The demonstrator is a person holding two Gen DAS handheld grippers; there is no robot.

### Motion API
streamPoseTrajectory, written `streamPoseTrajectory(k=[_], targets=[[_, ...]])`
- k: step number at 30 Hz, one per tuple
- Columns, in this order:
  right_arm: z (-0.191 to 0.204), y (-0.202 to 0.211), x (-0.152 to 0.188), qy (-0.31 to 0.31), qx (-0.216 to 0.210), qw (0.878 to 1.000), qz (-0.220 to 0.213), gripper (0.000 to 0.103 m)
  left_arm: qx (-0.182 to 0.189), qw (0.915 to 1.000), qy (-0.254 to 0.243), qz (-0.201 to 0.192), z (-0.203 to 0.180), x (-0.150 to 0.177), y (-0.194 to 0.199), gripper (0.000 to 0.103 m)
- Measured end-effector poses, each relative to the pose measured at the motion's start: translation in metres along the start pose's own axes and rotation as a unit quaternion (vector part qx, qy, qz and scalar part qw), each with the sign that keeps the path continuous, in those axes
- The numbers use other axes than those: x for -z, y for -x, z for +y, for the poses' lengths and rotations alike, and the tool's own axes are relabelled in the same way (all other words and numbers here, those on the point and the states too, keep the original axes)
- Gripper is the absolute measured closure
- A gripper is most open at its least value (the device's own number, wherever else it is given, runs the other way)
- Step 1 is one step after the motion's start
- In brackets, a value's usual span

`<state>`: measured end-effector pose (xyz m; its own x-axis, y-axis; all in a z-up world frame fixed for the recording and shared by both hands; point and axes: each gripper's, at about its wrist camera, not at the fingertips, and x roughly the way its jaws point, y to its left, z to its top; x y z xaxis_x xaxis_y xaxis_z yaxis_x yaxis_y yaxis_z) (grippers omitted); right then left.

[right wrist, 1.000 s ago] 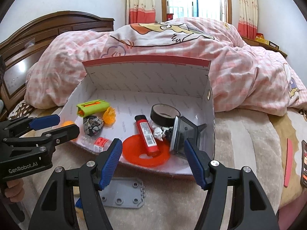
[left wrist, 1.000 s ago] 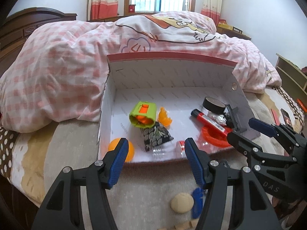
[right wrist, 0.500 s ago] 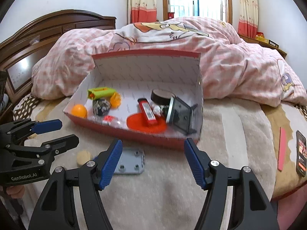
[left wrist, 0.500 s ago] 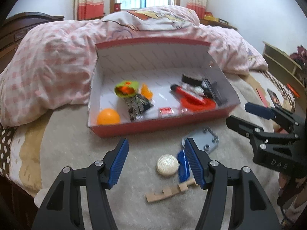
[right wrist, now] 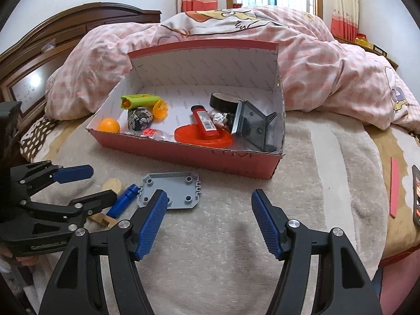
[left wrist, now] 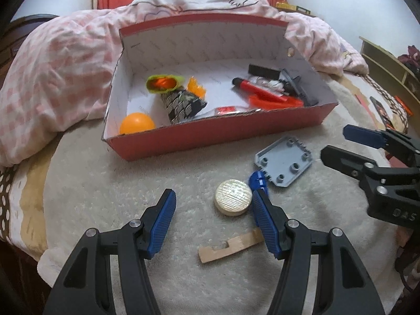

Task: Organize objects
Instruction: 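Grasp the round wooden disc with the left gripper while the right gripper grasps the grey plate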

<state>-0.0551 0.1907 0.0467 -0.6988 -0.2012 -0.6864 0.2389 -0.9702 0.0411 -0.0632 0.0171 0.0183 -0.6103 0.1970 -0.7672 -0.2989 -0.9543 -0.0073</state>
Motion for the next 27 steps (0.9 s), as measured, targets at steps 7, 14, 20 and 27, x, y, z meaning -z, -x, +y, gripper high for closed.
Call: streamPoseTrajectory(k=[7,14,20,27], targets=[[0.002,-0.006,0.003,0.0,-0.002,1.0,0.01,0.035,-0.006,0.9998,0.016,0.014,0.006,0.001,-0.01,0.042],[0.006,-0.009,0.004,0.008,-0.008,1.0,0.018,0.035,-0.001,0.9998,0.019,0.009,0.006,-0.002,-0.01,0.049],[0.01,-0.012,0.005,0.011,-0.018,0.999,0.025,0.035,0.003,0.9996,0.028,0.005,0.01,-0.002,-0.009,0.072],[0.028,-0.02,0.009,0.046,-0.031,0.997,0.049,0.035,0.007,0.9992,0.039,0.003,0.014,-0.001,-0.009,0.072]])
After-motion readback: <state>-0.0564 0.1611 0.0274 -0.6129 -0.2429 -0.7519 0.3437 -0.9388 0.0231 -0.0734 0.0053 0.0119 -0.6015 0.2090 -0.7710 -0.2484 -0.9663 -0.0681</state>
